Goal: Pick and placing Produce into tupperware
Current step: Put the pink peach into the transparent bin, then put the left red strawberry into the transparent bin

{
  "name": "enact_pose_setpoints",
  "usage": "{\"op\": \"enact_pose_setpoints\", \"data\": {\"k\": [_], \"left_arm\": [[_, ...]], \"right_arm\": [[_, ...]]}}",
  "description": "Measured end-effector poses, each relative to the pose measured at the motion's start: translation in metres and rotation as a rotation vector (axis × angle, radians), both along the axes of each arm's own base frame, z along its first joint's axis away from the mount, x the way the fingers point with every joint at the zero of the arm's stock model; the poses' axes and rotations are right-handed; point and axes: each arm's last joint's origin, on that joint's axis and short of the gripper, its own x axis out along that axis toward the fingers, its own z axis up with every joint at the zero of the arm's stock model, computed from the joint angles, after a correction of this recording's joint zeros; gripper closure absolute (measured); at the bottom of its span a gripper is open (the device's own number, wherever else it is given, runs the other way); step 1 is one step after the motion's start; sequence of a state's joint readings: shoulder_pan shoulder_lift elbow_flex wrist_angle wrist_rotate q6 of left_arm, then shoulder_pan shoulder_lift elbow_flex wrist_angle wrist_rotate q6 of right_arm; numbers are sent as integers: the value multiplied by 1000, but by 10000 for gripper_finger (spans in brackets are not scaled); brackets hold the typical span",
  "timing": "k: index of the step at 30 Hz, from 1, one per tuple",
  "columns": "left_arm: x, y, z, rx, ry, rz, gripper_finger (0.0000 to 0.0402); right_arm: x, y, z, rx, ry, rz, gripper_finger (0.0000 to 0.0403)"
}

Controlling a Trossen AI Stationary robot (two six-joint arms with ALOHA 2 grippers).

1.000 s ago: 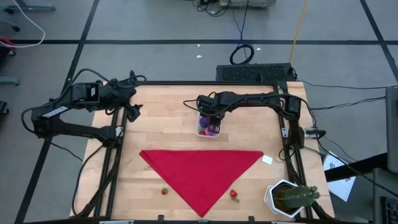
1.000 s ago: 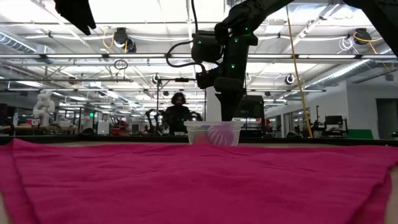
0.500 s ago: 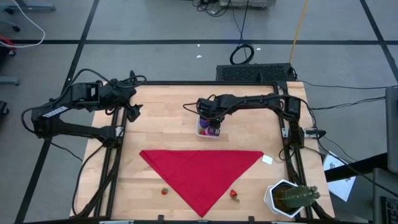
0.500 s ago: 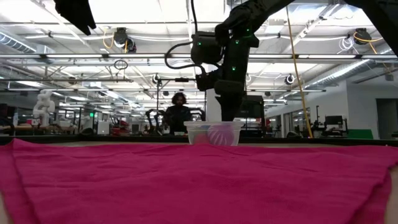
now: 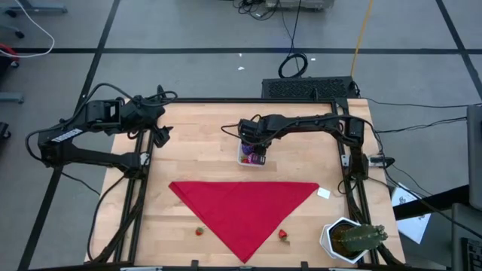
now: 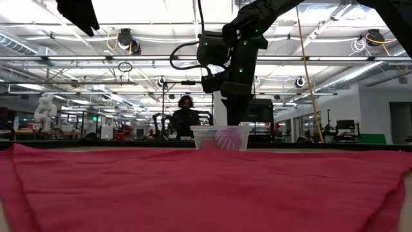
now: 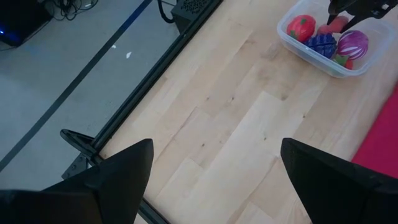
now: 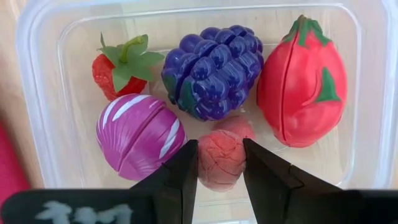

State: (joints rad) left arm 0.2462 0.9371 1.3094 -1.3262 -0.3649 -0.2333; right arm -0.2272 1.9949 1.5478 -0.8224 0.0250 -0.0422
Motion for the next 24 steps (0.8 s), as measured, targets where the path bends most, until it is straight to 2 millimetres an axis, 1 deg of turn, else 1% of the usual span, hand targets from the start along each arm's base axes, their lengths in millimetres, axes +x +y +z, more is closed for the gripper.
{"op": "enact_pose_setpoints", "data": {"k": [2, 8, 12, 24], "left_arm": [[0, 0, 0, 0, 0, 0, 41], [0, 0, 0, 0, 0, 0, 41], [0, 0, 0, 0, 0, 0, 41], [0, 0, 0, 1, 0, 0, 41]], "right_arm": [[0, 0, 0, 0, 0, 0, 294], [0, 0, 0, -1, 1, 4, 264], [0, 0, 0, -1, 1, 7, 250], [-1, 0, 2, -12, -1, 49, 245]]}}
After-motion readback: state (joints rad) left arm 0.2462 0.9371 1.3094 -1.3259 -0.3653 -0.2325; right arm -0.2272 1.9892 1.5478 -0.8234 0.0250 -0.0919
